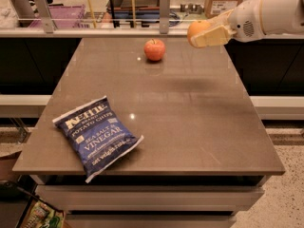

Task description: Move orange near blue chip bag

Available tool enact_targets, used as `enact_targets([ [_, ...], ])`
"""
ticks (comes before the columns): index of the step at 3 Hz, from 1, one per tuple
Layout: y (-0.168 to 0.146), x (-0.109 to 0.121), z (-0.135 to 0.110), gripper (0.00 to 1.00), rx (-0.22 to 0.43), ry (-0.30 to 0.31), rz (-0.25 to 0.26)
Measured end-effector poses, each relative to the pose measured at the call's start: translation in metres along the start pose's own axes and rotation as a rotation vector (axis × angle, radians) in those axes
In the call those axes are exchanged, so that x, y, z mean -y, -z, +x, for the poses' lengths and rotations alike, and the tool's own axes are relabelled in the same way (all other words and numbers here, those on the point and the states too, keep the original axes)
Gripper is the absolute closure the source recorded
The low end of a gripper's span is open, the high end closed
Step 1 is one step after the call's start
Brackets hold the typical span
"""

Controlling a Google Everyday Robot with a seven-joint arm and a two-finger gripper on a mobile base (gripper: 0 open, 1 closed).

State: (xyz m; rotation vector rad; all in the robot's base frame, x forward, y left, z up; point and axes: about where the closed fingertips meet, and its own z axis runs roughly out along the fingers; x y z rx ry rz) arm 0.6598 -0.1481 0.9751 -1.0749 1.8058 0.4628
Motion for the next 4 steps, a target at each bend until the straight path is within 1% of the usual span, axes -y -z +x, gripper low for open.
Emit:
enact_targets([
  [1, 0.005, -0.025, 0.002, 1.00, -0.007, -0.004, -0.031],
  [2, 0.011, -0.049, 0.003, 1.00, -0.012, 0.007, -0.080],
  [4, 0.013, -0.109, 0.007, 1.00, -0.029, 0.037, -0.217],
])
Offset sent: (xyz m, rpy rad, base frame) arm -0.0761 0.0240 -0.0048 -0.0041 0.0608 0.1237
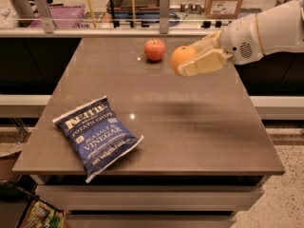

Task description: Move orange near blue chip bag

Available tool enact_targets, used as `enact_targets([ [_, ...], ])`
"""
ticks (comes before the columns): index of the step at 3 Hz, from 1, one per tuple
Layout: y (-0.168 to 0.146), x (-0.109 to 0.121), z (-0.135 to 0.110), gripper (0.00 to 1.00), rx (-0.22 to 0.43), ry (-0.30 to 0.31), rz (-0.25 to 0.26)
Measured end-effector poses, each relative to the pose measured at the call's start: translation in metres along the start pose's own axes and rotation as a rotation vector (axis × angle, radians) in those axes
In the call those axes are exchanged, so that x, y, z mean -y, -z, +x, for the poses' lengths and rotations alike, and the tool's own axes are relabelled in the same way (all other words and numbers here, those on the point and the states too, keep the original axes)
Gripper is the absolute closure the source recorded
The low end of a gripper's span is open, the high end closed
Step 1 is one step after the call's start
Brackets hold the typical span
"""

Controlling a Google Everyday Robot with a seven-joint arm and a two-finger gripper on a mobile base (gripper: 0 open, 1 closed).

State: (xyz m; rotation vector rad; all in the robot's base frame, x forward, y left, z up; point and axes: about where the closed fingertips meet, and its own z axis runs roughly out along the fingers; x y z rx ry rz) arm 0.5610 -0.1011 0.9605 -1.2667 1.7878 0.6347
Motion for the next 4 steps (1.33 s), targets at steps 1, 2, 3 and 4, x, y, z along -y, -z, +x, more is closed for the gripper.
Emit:
enact_targets([
  [1, -0.012, -0.029, -0.001, 1.00, 0.008, 0.026, -0.030],
  [2, -0.031, -0.053, 0.009, 1.00, 0.052, 0.035, -0.047],
  [3, -0.049, -0.071, 0.024, 1.00, 0.102, 0.041, -0.049],
  [4, -0.061, -0.080, 0.038, 1.00, 0.141, 0.038, -0.063],
])
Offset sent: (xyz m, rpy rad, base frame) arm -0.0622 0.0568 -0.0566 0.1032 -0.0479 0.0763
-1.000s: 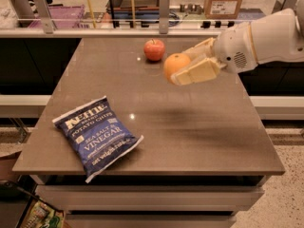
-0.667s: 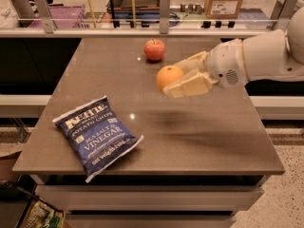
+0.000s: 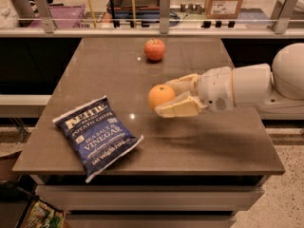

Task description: Move orange near blue chip bag

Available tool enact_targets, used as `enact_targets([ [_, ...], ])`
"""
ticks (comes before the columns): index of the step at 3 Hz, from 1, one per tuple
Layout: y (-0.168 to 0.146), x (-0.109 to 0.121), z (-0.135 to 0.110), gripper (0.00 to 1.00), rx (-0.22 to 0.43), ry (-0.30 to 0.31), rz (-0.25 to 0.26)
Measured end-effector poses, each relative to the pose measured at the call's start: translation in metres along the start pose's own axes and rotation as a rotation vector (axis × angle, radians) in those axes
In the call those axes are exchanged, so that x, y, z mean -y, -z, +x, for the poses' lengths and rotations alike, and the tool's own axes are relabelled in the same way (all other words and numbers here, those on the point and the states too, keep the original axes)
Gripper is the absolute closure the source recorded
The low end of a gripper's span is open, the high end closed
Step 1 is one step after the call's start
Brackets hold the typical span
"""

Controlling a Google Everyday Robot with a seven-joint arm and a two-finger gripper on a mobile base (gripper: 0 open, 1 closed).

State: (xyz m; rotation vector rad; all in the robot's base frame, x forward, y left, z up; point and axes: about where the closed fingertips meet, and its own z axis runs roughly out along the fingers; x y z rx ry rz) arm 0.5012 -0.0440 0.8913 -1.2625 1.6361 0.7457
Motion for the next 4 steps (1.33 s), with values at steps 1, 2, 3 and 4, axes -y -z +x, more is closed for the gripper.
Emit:
enact_targets([
  [1, -0.004, -0.006, 0.012, 1.00, 0.016, -0.010, -0.028],
  [2, -0.006, -0.011, 0.021, 1.00, 0.020, -0.020, -0.058],
  [3, -0.008, -0.014, 0.026, 1.00, 0.014, -0.028, -0.092],
  [4, -0.010, -0.016, 0.030, 0.82, 0.002, -0.033, -0.132],
])
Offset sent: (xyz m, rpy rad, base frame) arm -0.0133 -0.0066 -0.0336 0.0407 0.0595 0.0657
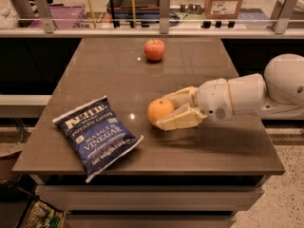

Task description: Move orange near blue chip bag

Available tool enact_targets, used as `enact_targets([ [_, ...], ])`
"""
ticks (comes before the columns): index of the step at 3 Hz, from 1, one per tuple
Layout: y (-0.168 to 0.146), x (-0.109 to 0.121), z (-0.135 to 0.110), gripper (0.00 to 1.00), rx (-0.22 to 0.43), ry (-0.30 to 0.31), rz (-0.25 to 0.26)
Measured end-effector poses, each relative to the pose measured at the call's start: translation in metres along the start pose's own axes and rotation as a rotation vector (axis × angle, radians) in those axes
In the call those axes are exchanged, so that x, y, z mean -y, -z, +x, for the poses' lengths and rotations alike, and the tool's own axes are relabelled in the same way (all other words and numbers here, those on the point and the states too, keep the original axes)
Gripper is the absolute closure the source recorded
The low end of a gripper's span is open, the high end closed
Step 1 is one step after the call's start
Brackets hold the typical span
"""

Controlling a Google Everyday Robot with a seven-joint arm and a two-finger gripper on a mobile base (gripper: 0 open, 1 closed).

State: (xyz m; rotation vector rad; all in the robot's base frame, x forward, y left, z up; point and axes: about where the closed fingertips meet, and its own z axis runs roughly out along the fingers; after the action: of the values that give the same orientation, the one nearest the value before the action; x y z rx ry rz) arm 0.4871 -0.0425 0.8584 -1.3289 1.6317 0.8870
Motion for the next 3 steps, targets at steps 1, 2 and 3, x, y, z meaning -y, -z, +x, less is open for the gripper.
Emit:
enact_targets([
  [1, -0.0014, -0.0011, -0.0014, 0.59, 0.000, 0.003, -0.002],
  [2, -0.0031, -0.0021, -0.0025, 0.35, -0.001, 0.005, -0.006],
  [3, -0.0046, -0.0031, -0.0035, 0.12, -0.001, 0.007, -0.009],
])
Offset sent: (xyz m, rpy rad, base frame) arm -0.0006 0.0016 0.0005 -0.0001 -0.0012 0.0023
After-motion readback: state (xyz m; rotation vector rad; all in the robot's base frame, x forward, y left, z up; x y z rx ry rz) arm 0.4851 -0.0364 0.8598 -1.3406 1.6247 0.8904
